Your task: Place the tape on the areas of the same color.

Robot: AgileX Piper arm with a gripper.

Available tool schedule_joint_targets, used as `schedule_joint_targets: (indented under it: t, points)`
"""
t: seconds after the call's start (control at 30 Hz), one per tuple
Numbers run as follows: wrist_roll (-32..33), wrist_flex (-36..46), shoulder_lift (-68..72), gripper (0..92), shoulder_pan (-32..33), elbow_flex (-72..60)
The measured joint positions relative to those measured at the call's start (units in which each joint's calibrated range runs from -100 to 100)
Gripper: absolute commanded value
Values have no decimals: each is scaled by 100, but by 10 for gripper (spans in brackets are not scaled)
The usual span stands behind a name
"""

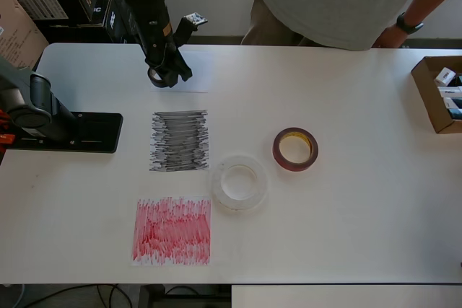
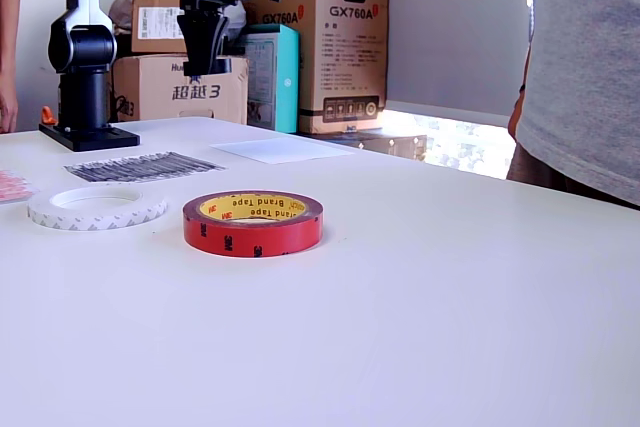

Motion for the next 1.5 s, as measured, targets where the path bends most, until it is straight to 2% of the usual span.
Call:
schedule_joint_targets:
  t: [0.33,1.03,1.2,1.5]
  points:
    - [-739,-197,-844,1,-686,298]
    - [-2055,-1320,-121,1,-2191,298]
    - [-2114,-1670,22,1,-2280,551]
    - [-2086,-2308,250,1,-2067,859]
